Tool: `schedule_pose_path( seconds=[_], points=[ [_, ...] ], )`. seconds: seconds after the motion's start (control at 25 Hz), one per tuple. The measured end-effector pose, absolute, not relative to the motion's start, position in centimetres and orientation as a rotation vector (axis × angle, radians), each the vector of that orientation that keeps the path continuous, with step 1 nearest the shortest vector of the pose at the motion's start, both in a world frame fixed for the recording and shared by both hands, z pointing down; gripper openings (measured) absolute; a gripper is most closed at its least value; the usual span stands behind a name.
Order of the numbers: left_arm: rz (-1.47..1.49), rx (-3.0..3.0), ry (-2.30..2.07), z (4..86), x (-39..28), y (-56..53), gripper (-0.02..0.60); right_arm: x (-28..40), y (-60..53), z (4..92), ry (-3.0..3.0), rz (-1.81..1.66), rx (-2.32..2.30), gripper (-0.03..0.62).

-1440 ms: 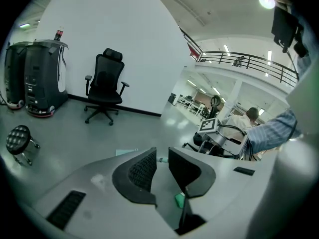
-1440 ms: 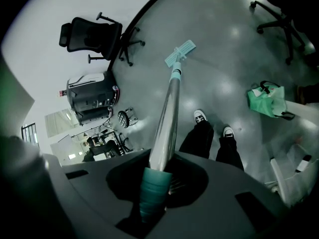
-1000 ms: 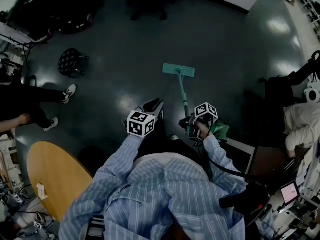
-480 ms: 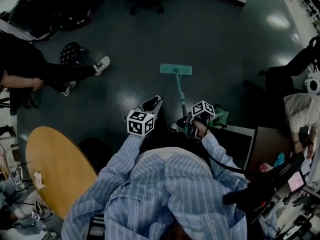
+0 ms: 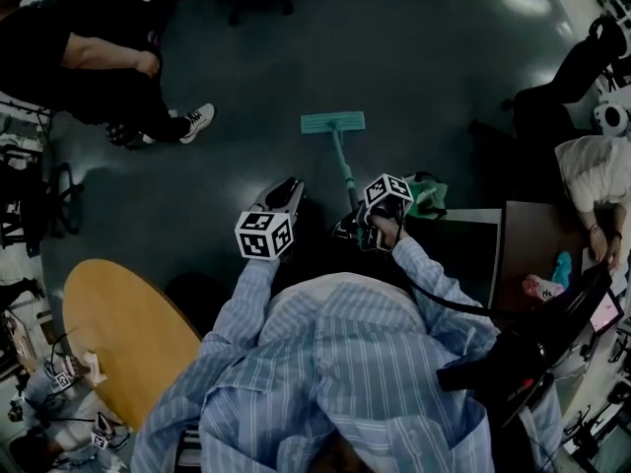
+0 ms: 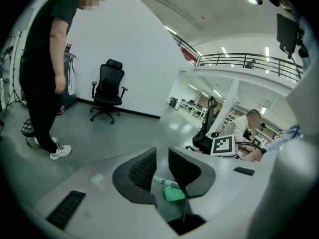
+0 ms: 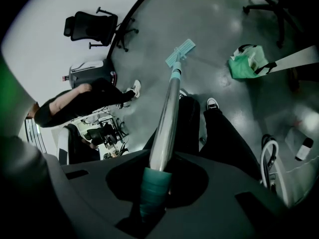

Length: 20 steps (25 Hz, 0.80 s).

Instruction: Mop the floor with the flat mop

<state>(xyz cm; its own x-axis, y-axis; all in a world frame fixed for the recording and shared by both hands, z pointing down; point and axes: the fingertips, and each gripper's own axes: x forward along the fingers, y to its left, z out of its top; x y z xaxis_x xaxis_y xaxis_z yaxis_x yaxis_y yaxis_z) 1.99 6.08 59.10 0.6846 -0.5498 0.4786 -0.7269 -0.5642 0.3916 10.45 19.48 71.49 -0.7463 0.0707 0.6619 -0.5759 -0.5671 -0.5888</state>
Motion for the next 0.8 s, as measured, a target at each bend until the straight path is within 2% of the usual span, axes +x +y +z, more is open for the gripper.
schedule_pose_path(
  seconds=[0.8],
  points=[
    [0.454,2.342,-0.856,58.4,-1.7,5.8,0.078,5.5,20.1,70.0,-1.147,2.410,0.895,0.064]
  ],
)
